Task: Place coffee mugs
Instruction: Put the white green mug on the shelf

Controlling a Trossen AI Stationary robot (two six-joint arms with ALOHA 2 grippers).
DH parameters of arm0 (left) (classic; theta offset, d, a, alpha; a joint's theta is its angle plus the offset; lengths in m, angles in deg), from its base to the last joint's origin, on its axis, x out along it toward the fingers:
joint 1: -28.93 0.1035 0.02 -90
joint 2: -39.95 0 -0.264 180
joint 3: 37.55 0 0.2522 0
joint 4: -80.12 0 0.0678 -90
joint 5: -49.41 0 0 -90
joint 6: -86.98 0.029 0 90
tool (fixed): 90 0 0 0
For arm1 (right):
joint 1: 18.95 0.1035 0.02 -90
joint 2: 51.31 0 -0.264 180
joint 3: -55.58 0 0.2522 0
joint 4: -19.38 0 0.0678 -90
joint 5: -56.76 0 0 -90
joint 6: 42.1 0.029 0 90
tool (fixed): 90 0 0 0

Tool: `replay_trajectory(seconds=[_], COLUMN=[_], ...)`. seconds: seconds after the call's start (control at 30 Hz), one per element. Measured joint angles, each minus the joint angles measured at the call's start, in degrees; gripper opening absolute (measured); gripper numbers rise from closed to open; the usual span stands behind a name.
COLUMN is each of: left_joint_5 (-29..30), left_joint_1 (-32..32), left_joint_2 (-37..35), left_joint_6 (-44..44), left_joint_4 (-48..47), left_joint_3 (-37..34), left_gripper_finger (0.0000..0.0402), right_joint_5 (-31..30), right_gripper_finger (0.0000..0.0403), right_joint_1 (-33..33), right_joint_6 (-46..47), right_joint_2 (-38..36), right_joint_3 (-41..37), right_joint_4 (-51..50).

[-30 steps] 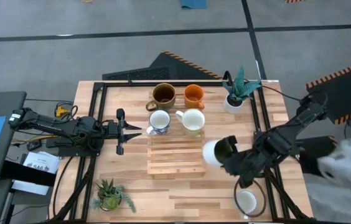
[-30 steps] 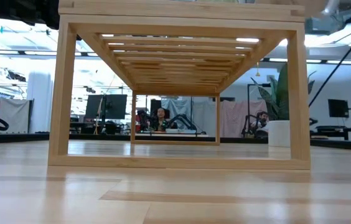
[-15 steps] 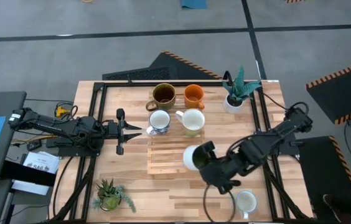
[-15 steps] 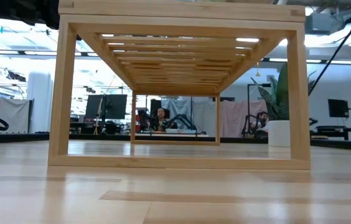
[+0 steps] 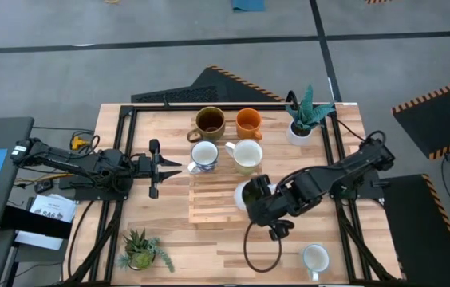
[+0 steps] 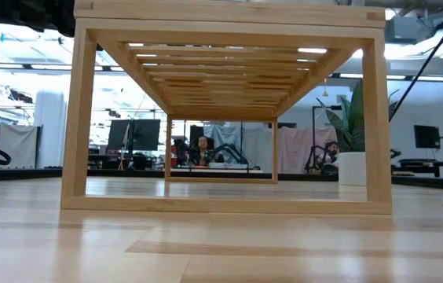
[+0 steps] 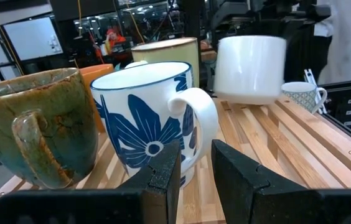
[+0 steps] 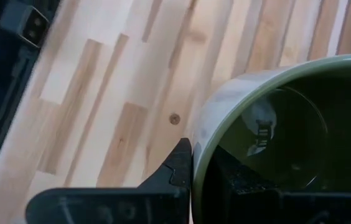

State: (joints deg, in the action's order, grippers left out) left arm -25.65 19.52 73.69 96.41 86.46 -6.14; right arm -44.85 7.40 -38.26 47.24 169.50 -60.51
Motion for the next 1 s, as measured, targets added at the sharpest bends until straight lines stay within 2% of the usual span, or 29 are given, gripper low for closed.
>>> replay_trajectory(seconds=[0.37,1.0], left_joint_5=[0.00,0.00], left_joint_1=[0.00,0.02], left_joint_2=[0.00,0.00], left_joint_6=[0.00,0.02], left_joint_4=[0.00,-0.05], left_joint_3=[0.00,0.00], left_gripper_finger=[0.0078,0.0078], right_joint_5=[-0.41,-0.26], right_gripper_finger=[0.0108,0.0116], right_joint_1=[-0.72,-2.71], right_joint_6=[0.62,-9.80], right_joint_2=[0.10,0.12], right_joint_3=[0.07,0.04], right_joint_4=[1.65,8.48])
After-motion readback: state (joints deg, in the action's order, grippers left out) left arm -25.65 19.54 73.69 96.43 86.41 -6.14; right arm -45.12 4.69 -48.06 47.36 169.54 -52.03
